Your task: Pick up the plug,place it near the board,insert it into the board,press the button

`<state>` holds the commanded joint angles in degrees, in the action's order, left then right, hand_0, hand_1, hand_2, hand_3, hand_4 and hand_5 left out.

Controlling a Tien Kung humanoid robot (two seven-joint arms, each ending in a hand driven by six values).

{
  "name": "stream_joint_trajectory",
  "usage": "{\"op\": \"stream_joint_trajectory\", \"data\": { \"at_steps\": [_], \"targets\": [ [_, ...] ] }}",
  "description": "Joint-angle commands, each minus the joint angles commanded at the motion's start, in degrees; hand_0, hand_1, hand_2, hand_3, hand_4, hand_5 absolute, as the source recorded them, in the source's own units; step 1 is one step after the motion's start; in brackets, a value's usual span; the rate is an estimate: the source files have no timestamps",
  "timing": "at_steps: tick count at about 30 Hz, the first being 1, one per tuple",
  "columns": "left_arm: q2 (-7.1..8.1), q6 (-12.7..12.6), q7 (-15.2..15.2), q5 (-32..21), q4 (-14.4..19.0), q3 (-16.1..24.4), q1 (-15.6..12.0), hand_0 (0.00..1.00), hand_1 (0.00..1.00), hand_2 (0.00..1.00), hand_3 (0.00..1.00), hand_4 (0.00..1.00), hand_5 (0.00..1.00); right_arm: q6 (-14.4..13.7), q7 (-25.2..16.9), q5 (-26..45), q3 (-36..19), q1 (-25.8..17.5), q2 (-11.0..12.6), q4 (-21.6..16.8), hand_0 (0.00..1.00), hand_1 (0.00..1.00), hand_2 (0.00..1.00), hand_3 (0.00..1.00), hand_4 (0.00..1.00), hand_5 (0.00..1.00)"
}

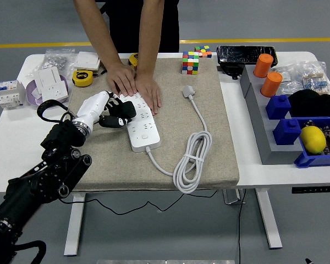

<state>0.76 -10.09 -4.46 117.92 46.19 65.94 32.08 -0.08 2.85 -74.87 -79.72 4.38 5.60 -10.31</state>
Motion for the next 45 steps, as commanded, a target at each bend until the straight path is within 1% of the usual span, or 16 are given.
{"op": "stream_joint_trajectory", "data": {
  "at_steps": [4,8,13,16,29,33,34,39,40,45],
  "targets": [
    [0.49,1.22,-0.29,0.61,1.11,0.5,-0.12,0.548,0.529,0.424,0.416,0.541,0.128,-0.04,-0.03,0.17,0.03,0.03,-0.01,0.0,0.878,0.779,0.765,0.786,0.998,0.998],
    [1.14,1.8,-0.37,1.46,2.31,1.46,-0.58,0.548,0.529,0.424,0.416,0.541,0.128,-0.06,-0.02,0.19,-0.13,0.0,-0.09,0.0,0.878,0.779,0.765,0.786,0.998,0.998],
    [2.31,2.14,-0.38,1.3,2.16,2.22,-1.07,0.549,0.539,0.43,0.419,0.544,0.132,-0.1,-0.01,0.21,-0.28,-0.11,-0.13,0.0,0.878,0.778,0.765,0.786,0.998,0.998],
    [2.95,2.31,-0.4,1.51,1.54,2.81,-1.54,0.551,0.545,0.435,0.427,0.551,0.133,-0.12,0.05,0.1,-0.49,-0.21,-0.14,0.0,0.878,0.779,0.766,0.786,0.998,0.998],
    [3.26,2.97,0.13,0.84,1.02,3.71,-3.04,0.559,0.552,0.451,0.441,0.558,0.14,-0.11,0.0,0.16,-0.3,-0.18,-0.2,0.0,0.877,0.778,0.765,0.786,0.998,0.998],
    [3.51,4.7,0.66,-1.82,0.77,3.96,-3.25,0.559,0.552,0.451,0.441,0.558,0.14,-0.11,0.09,-0.05,-0.49,-0.23,-0.15,0.0,0.877,0.778,0.765,0.786,0.998,0.998],
    [3.59,5.31,0.69,-2.19,0.73,4.02,-3.3,0.689,0.712,0.562,0.522,0.858,0.258,-0.1,0.09,-0.04,-0.46,-0.24,-0.13,0.0,0.877,0.778,0.764,0.786,0.998,0.998],
    [3.79,6.83,0.85,-3.89,0.74,4.26,-3.5,0.689,0.712,0.562,0.522,0.858,0.258,-0.06,0.07,0.02,-0.33,-0.21,-0.12,0.0,0.877,0.778,0.764,0.786,0.998,0.998],
    [3.84,7.03,0.86,-4.19,0.8,4.27,-3.55,0.858,0.896,0.763,0.606,0.998,0.445,-0.06,0.07,0.01,-0.33,-0.21,-0.14,0.0,0.877,0.778,0.764,0.786,0.998,0.998],
    [4.15,8.57,0.61,-5.68,1.3,4.61,-3.77,0.858,0.896,0.763,0.606,0.998,0.445,-0.02,0.01,0.05,-0.26,-0.25,-0.21,0.0,0.877,0.778,0.764,0.786,0.998,0.998]
  ]
}}
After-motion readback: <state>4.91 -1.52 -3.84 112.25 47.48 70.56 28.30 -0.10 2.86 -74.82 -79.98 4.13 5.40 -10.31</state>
